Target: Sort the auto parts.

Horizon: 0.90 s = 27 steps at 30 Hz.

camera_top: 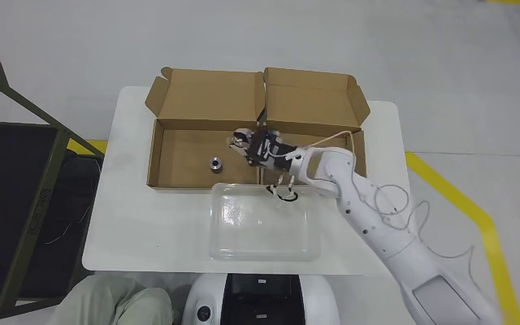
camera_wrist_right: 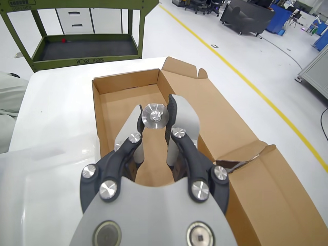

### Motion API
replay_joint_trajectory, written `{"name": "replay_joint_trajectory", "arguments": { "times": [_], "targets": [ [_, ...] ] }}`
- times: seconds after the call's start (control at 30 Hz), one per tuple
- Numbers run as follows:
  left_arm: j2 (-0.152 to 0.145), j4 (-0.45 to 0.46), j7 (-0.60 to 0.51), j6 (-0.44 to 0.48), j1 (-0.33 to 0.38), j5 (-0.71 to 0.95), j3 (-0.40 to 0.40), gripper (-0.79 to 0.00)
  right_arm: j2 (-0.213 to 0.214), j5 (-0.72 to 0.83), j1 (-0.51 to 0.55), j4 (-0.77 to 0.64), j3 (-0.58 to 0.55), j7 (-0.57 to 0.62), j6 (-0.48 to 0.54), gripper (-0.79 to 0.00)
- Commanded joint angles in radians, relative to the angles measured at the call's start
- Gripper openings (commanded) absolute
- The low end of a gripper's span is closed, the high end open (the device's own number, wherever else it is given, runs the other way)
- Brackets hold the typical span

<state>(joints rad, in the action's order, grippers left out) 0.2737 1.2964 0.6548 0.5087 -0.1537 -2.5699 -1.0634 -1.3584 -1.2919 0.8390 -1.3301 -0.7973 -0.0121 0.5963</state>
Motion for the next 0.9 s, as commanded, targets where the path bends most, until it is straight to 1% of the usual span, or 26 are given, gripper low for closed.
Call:
{"name": "replay_joint_trajectory", "arguments": {
  "times": [0.0, 0.37, 0.67, 0.87],
  "targets": [
    [0.000, 0.000, 0.000, 0.000, 0.000, 0.000, 0.000, 0.000, -0.011, 0.011, -0.023, 0.033, 0.021, 0.018, -0.004, -0.785],
    [0.000, 0.000, 0.000, 0.000, 0.000, 0.000, 0.000, 0.000, -0.082, 0.092, -0.138, 0.239, 0.124, 0.096, -0.005, -0.785],
    [0.000, 0.000, 0.000, 0.000, 0.000, 0.000, 0.000, 0.000, -0.156, 0.157, -0.230, 0.422, 0.205, 0.163, 0.003, -0.785],
    [0.000, 0.000, 0.000, 0.000, 0.000, 0.000, 0.000, 0.000, -0.206, 0.181, -0.275, 0.526, 0.247, 0.167, 0.013, -0.785]
  ]
}}
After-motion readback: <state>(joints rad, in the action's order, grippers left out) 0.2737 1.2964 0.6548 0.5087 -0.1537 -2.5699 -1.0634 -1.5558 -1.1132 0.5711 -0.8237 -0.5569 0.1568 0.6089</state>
